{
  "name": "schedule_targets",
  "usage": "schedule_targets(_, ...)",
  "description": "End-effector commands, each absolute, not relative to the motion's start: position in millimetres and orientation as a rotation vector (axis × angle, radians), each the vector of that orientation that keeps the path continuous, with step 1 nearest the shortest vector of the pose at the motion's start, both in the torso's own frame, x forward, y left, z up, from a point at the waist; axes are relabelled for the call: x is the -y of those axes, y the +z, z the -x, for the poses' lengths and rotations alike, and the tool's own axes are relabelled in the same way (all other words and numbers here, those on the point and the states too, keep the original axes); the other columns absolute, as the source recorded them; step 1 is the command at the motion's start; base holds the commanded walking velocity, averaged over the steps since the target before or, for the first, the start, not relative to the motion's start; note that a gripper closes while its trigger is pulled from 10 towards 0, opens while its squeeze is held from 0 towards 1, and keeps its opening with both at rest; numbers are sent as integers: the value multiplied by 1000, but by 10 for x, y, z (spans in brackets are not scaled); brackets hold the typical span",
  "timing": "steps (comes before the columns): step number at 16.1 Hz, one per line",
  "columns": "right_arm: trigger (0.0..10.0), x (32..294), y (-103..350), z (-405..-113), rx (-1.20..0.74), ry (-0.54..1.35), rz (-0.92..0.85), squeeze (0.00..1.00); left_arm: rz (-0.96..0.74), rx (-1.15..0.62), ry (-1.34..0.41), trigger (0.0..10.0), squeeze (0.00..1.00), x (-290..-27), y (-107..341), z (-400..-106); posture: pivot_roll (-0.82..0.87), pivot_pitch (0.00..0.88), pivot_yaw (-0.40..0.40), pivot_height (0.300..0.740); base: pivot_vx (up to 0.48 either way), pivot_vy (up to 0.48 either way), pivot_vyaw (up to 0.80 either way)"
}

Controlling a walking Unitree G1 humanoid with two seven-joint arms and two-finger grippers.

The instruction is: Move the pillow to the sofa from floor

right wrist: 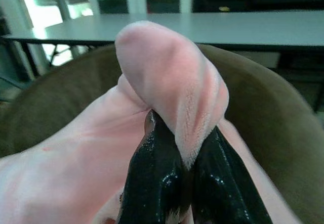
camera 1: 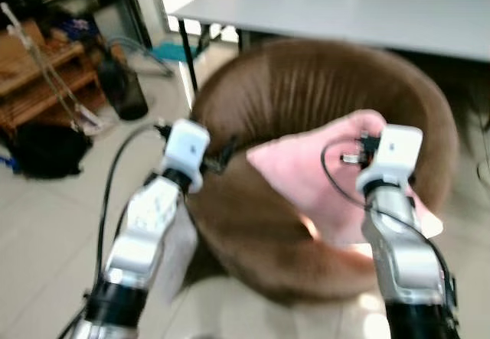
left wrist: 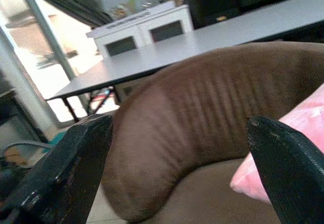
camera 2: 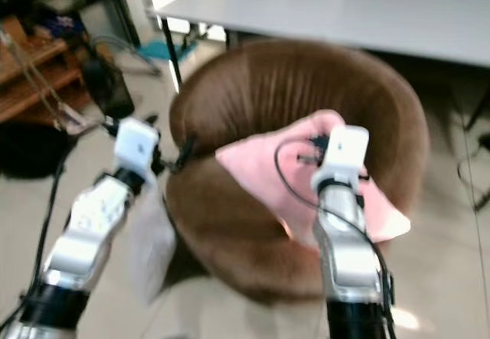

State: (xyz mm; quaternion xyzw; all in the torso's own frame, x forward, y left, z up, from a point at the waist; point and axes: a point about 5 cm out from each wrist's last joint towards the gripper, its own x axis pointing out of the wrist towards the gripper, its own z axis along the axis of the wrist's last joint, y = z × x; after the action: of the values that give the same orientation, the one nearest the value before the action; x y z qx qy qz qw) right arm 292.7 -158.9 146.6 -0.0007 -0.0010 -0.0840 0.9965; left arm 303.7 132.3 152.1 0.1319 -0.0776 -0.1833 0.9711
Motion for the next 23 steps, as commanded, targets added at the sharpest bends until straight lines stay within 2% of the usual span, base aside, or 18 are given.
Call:
schedule_targets(1,10000,1487,1585,-2954,53,-128,-16,0,-275,141,-348,10000,0,-1413,1500,-3039,-61,0,63,740,375,0,0)
schedule_targets(3,10000,1491,1568,-2953,47,-130,-14,0,-278,140,-353,10000,0,-1416,1499,-3036,-60,0,64,740,375,0,-800)
schedule_targets(7,10000,1463,1550,-2963,39,-114,4,0,-288,138,-359,10000,0,-1422,1492,-3019,-55,0,62,740,357,0,0)
schedule_targets(10,10000,1445,1530,-2991,24,-87,30,0,-300,127,-376,10000,0,-1432,1473,-2999,-48,0,59,740,0,0,0)
schedule_targets(11,10000,1452,1531,-3000,21,-85,29,0,-303,123,-392,10000,0,-1433,1468,-2992,-48,0,59,740,0,0,0)
schedule_targets(13,10000,1466,1501,-3061,-1,-63,49,0,-300,109,-539,10000,0,-1404,1457,-2911,-47,0,65,740,0,0,0)
schedule_targets(15,10000,1478,1425,-3173,-45,-72,81,0,-328,51,-650,10000,0,-1416,1400,-2830,-31,0,63,740,0,0,0)
schedule_targets(19,10000,1436,1273,-3474,-160,-112,134,0,-332,-26,-734,10000,0,-1539,1371,-2692,0,8,64,740,0,0,0)
schedule_targets(23,10000,1208,1236,-3758,-227,-88,158,0,-347,-84,-777,10000,0,-1640,1356,-2499,38,105,39,740,0,0,0)
